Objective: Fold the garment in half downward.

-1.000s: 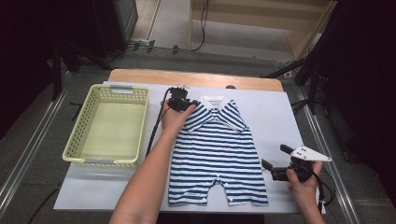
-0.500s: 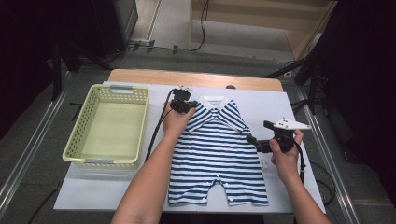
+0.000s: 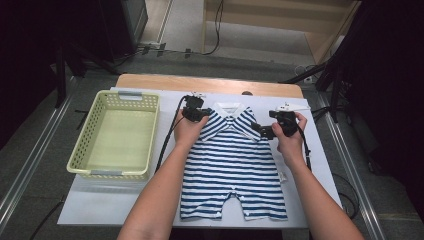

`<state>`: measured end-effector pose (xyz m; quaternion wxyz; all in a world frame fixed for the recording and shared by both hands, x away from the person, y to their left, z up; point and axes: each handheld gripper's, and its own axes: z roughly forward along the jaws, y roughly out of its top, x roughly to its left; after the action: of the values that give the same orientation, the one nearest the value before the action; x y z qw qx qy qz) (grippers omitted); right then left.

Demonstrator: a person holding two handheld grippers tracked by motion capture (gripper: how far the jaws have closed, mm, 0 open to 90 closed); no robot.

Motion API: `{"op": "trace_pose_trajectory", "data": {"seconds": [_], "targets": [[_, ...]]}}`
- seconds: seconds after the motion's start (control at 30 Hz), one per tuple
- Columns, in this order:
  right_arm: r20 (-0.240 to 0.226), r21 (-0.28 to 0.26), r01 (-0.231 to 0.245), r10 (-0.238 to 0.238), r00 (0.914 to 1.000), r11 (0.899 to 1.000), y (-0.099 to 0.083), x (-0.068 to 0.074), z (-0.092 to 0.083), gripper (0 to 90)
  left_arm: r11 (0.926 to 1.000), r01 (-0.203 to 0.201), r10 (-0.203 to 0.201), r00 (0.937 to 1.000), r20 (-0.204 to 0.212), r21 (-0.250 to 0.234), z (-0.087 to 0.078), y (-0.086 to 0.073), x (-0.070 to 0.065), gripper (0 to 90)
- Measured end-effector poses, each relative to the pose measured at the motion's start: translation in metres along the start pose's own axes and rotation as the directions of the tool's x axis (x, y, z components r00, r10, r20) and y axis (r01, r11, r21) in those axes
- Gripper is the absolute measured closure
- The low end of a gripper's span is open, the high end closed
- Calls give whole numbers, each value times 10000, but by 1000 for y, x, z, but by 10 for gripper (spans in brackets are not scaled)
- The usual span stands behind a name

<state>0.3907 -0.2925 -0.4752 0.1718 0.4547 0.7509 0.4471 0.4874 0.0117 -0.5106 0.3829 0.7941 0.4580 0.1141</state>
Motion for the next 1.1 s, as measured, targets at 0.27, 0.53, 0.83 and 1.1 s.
{"op": "trace_pose_trajectory", "data": {"seconds": [0.27,0.53,0.83,1.1], "targets": [[202,215,-1132,1128,9934,9933,-3,-21,31,78,10000,-56,56,9999,102,-25,-1,-2,0,880],[724,566,-1442,1400,9875,9879,3,-33,52,214,10000,-5,5,9999,107,-51,-2,-2,0,880],[1173,346,-2156,2103,9706,9759,2,-44,64,393,10000,0,1,9999,167,-80,-2,-3,0,880],[1473,1117,-1865,1693,9745,9761,5,-37,73,479,9999,-127,127,9999,85,-44,-2,-3,-1,880]]}}
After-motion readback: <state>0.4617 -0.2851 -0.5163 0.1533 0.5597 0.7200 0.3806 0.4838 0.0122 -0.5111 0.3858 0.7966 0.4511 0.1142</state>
